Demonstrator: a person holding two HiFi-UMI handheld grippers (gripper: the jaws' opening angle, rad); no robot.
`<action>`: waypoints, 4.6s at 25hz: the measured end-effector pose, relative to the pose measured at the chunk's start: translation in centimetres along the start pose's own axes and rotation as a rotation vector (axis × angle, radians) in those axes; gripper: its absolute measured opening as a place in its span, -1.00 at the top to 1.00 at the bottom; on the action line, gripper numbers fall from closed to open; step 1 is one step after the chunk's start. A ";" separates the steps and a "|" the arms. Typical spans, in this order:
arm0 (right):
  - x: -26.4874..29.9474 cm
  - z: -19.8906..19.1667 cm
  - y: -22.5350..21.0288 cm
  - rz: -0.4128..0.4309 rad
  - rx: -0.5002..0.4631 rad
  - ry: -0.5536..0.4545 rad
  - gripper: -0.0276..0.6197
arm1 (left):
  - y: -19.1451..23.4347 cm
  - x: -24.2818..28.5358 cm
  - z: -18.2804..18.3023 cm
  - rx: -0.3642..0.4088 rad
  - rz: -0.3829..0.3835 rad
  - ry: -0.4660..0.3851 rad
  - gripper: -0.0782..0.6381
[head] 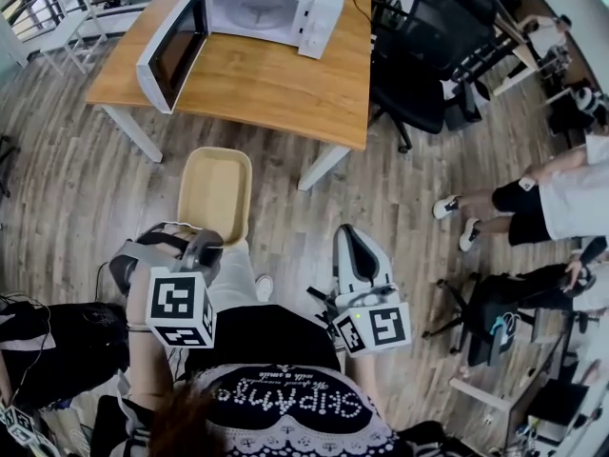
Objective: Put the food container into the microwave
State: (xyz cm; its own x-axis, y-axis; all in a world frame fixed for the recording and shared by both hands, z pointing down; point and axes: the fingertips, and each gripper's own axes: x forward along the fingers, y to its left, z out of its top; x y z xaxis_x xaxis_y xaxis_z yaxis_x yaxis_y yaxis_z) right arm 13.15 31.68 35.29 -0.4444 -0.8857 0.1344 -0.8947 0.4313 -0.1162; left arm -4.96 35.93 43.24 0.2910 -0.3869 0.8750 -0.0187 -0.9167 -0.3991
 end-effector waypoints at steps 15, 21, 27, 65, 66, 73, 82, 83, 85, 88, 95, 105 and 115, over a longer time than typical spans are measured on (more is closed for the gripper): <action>15.0 5.5 -1.4 -0.022 -0.029 -0.045 0.80 | 15.1 2.7 -4.9 0.060 0.017 -0.040 0.66; 18.9 5.9 -1.8 -0.050 -0.023 -0.029 0.80 | 19.5 3.7 -6.5 0.100 0.018 -0.059 0.66; 21.7 6.0 -1.9 -0.084 -0.028 -0.019 0.80 | 22.1 4.6 -7.9 0.136 -0.001 -0.079 0.66; 35.6 6.8 -9.2 -0.022 0.001 0.043 0.80 | 32.2 11.7 -8.2 0.020 -0.061 -0.070 0.66; 36.2 6.8 -9.6 -0.016 0.001 0.043 0.80 | 32.7 12.0 -8.1 0.016 -0.059 -0.067 0.66; 39.2 7.6 -12.3 0.028 0.010 0.042 0.80 | 35.7 13.3 -6.9 -0.022 -0.046 -0.055 0.66; 41.1 7.7 -16.0 0.055 0.023 0.047 0.80 | 38.4 15.0 -5.7 -0.071 -0.028 -0.021 0.66; 41.1 7.7 -16.5 0.055 0.023 0.048 0.80 | 38.5 15.2 -5.6 -0.076 -0.025 -0.017 0.66; 41.3 7.5 -17.3 0.055 0.023 0.050 0.80 | 38.7 15.6 -5.4 -0.083 -0.020 -0.009 0.66; 41.4 7.4 -18.2 0.054 0.027 0.051 0.80 | 39.0 15.8 -5.2 -0.086 -0.017 0.001 0.66; 41.3 7.1 -18.5 0.047 0.042 0.063 0.80 | 39.2 15.9 -5.1 -0.082 -0.019 0.006 0.66; 42.4 7.3 -17.7 0.011 0.050 0.071 0.80 | 40.8 15.9 -6.4 -0.055 -0.019 -0.017 0.66; 43.3 8.1 -17.0 -0.029 0.058 0.064 0.80 | 42.4 16.3 -6.8 -0.013 -0.015 -0.076 0.66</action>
State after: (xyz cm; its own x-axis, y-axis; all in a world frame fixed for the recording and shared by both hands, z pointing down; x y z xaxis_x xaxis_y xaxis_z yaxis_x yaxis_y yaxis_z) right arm 9.44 -15.39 35.09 -0.4218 -0.8842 0.2005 -0.9040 0.3932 -0.1676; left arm -7.51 -9.90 42.41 0.3627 -0.3651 0.8574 -0.0266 -0.9237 -0.3821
